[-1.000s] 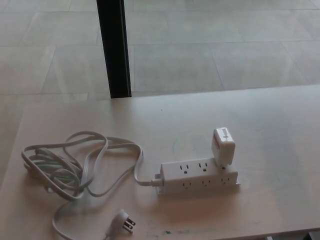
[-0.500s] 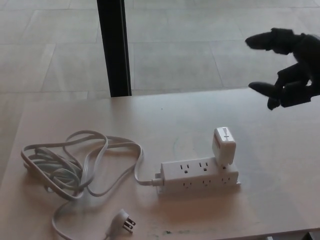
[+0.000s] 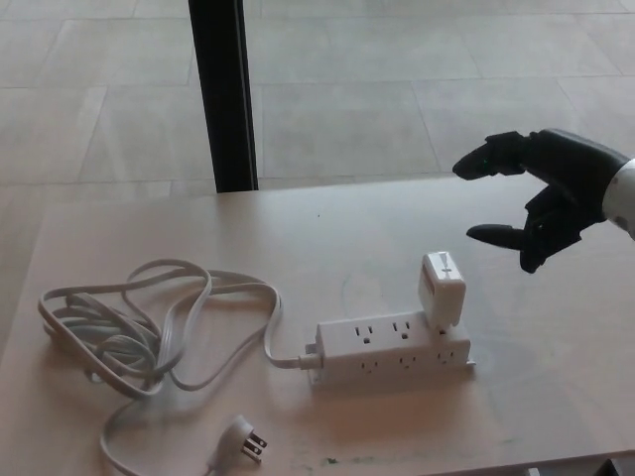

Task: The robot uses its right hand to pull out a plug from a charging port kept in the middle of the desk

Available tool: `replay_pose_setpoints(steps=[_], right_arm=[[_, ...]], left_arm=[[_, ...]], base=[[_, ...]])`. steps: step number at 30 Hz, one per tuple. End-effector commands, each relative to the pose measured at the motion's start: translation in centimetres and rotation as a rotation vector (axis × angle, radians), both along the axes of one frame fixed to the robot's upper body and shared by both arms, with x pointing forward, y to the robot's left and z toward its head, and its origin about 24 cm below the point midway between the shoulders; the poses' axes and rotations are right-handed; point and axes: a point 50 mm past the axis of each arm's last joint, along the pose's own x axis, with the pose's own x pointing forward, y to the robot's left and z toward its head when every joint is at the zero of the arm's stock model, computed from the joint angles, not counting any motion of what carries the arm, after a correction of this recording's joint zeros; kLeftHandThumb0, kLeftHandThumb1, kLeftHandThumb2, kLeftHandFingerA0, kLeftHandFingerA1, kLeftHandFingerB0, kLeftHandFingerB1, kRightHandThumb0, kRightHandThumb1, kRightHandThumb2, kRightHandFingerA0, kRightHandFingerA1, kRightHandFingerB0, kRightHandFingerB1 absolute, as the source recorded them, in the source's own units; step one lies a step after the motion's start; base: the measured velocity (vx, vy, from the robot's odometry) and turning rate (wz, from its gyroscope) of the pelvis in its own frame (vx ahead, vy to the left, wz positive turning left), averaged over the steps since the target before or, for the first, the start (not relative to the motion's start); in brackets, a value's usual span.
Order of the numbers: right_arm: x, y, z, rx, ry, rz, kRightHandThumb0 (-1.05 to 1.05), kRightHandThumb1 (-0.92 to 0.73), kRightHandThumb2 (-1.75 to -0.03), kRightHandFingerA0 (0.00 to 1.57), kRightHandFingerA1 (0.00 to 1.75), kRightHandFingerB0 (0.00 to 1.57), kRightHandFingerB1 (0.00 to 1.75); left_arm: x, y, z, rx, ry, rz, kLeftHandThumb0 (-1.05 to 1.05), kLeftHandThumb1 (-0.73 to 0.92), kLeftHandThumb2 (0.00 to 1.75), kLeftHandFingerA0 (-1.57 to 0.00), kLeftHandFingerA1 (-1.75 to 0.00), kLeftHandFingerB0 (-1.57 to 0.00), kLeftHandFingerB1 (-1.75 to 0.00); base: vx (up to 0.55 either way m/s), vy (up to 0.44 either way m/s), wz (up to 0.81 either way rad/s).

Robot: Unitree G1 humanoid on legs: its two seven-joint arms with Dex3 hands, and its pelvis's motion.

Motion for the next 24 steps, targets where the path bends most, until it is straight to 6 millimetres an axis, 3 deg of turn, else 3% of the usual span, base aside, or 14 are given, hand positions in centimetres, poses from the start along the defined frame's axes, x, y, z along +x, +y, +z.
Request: replay_pose_setpoints(steps=[1,5,6,7,8,9,13,14,16,18,19,20,23,24], right_arm=[[0.4,0.4,-0.5,-0.085,0.042,-0.006,-0.80,-0.60,-0.60,1.06,1.14,0.23,0.31],[0.7,0.5,-0.8,-0.075,0.054,-0.014,-0.92,-0.53,-0.88,1.03,1.17,0.17,0.40],[0.8,0.5,-0.9,-0.066,0.063,-0.020,-0.81,-0.59,-0.58,1.00,1.19,0.22,0.31],[1.0,0.3,-1.2,-0.071,0.067,-0.028,-0.95,-0.52,-0.89,1.02,1.16,0.16,0.40],[1.1,0.2,-1.3,-0.071,0.070,-0.034,-0.93,-0.51,-0.89,1.04,1.17,0.16,0.41],[1.2,0.1,-1.5,-0.069,0.077,-0.039,-0.83,-0.59,-0.58,0.99,1.17,0.21,0.32],[1.3,-0.1,-2.3,-0.069,0.096,-0.054,-0.80,-0.55,-0.58,0.98,1.15,0.22,0.31],[1.3,-0.2,-2.9,-0.092,0.111,-0.056,-0.86,-0.46,-0.84,0.97,1.10,0.15,0.40],[1.3,-0.2,-2.9,-0.092,0.111,-0.055,-0.86,-0.46,-0.84,0.97,1.10,0.15,0.40],[1.3,-0.2,-3.4,-0.115,0.108,-0.043,-0.79,-0.55,-0.58,1.03,1.17,0.21,0.33],[1.2,-0.2,-3.6,-0.124,0.104,-0.033,-0.85,-0.46,-0.85,1.04,1.15,0.15,0.42],[1.1,-0.1,-3.8,-0.136,0.108,-0.030,-0.81,-0.55,-0.58,1.02,1.17,0.21,0.33],[1.0,0.0,-4.2,-0.133,0.123,-0.026,-0.79,-0.54,-0.57,1.01,1.16,0.20,0.32],[0.9,0.2,-4.3,-0.141,0.119,-0.011,-0.80,-0.44,-0.85,0.86,0.86,0.11,0.43]], left_arm=[[0.3,0.7,0.8,0.020,-0.019,0.004,-0.56,0.56,0.57,-0.86,-0.98,-0.63,-0.47],[0.4,0.7,0.8,0.024,-0.013,-0.001,-0.55,0.56,0.57,-0.87,-0.96,-0.64,-0.47],[0.4,0.7,0.9,0.023,-0.025,-0.009,-0.56,0.56,0.57,-0.87,-1.00,-0.65,-0.49],[0.4,0.7,0.9,0.022,-0.015,-0.007,-0.58,0.56,0.57,-0.85,-1.02,-0.65,-0.48],[0.5,0.7,0.9,0.021,-0.018,-0.006,-0.58,0.55,0.57,-0.84,-1.11,-0.65,-0.48],[0.5,0.7,0.9,0.020,-0.021,-0.006,-0.57,0.55,0.57,-0.84,-1.16,-0.66,-0.48],[0.6,0.7,1.0,0.020,-0.020,-0.011,-0.56,0.56,0.58,-0.84,-0.98,-0.64,-0.47],[0.7,0.7,1.0,0.018,-0.025,-0.009,-0.57,0.56,0.58,-0.85,-0.99,-0.66,-0.48],[0.7,0.6,1.0,0.018,-0.025,-0.009,-0.57,0.56,0.58,-0.85,-0.99,-0.66,-0.48],[0.7,0.6,0.9,0.021,-0.024,-0.006,-0.58,0.56,0.57,-0.86,-1.04,-0.67,-0.49],[0.7,0.6,0.9,0.016,-0.021,-0.008,-0.57,0.56,0.58,-0.84,-1.00,-0.66,-0.47],[0.7,0.7,0.9,0.016,-0.019,-0.007,-0.58,0.56,0.58,-0.84,-0.97,-0.65,-0.47],[0.7,0.7,0.9,0.021,-0.013,-0.009,-0.58,0.56,0.58,-0.84,-1.00,-0.65,-0.46],[0.8,0.7,1.0,0.015,-0.023,-0.009,-0.57,0.56,0.57,-0.85,-1.15,-0.66,-0.48]], base=[[0.00,0.000,0.00],[0.00,0.000,0.00],[0.00,0.000,0.00],[0.00,0.000,0.00],[0.00,0.000,0.00],[0.00,0.000,0.00],[0.00,0.000,0.00],[0.00,0.000,0.00],[0.00,0.000,0.00],[0.00,0.000,0.00],[0.00,0.000,0.00],[0.00,0.000,0.00],[0.00,0.000,0.00],[0.00,0.000,0.00]])
